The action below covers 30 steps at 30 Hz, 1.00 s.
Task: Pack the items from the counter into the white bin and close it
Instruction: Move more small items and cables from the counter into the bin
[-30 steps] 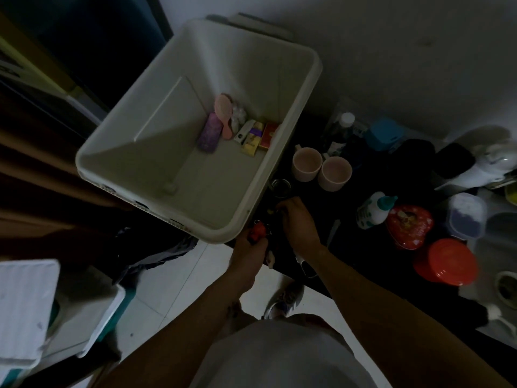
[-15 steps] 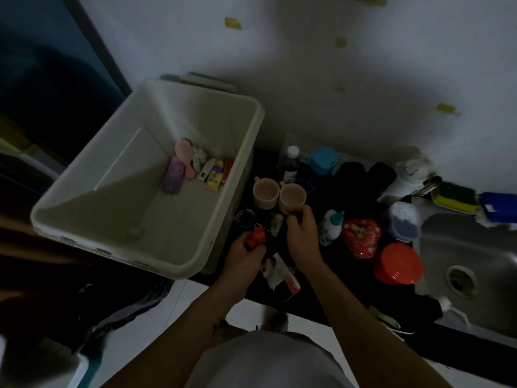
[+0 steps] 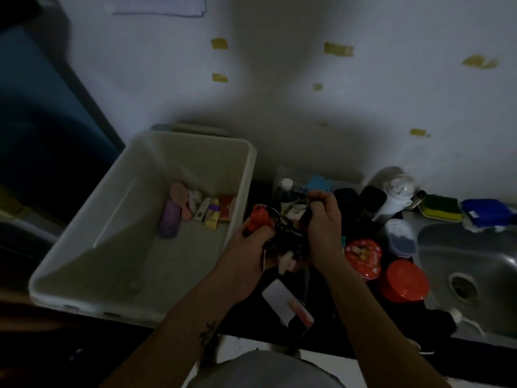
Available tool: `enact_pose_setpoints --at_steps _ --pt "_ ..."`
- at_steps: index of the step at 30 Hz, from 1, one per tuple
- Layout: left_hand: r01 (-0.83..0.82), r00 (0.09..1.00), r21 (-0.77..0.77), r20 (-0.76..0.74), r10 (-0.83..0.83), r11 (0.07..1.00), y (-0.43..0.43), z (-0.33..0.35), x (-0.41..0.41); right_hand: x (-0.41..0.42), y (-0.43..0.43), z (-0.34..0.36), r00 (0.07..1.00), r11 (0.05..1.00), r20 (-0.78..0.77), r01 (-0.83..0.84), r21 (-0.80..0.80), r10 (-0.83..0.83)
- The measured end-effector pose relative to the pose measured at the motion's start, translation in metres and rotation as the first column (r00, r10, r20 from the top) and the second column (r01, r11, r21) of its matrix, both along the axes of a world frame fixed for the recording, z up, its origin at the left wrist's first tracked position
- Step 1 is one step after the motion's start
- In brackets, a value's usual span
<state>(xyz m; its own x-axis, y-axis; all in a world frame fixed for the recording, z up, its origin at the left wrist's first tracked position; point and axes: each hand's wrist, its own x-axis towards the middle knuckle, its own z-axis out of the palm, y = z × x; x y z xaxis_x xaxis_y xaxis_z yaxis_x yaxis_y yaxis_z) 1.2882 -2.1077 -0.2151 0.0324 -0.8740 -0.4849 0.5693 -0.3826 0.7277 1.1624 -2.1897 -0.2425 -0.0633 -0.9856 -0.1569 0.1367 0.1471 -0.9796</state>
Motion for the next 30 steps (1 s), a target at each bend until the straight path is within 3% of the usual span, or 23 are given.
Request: enact_pose_setpoints --at_steps 6,12,19,23,26,30 --pt "0.019 0.999 -0.027 0.040 -0.018 0.999 -0.005 0.030 0.061 0.046 0.001 0.028 0.996 0.995 0.056 0.078 -0.060 -0.075" --pt "-0.026 0.999 -0.053 0.023 0.027 0.998 -0.007 0.046 0.129 0.094 0.003 0.040 1.000 0.993 0.006 0.018 -0.116 -0.017" --pt "-0.023 0.986 -0.027 0.166 0.027 0.999 -0.010 0.025 0.214 0.168 0.016 0.036 0.993 0.981 -0.102 -0.068 -0.179 0.051" --pt "-0.002 0.977 0.003 0.212 0.001 1.000 -0.014 0.007 0.248 0.200 0.023 0.025 0.987 0.989 -0.139 -0.101 -0.108 0.085" --pt "0.029 0.959 0.056 0.279 -0.044 0.998 -0.019 -0.015 0.269 0.221 0.029 0.007 0.970 0.994 -0.226 -0.101 -0.050 0.087" --pt "0.001 0.947 0.126 0.319 -0.041 0.992 -0.027 -0.046 0.282 0.244 0.028 -0.021 0.876 0.984 -0.463 -0.172 -0.044 0.132"
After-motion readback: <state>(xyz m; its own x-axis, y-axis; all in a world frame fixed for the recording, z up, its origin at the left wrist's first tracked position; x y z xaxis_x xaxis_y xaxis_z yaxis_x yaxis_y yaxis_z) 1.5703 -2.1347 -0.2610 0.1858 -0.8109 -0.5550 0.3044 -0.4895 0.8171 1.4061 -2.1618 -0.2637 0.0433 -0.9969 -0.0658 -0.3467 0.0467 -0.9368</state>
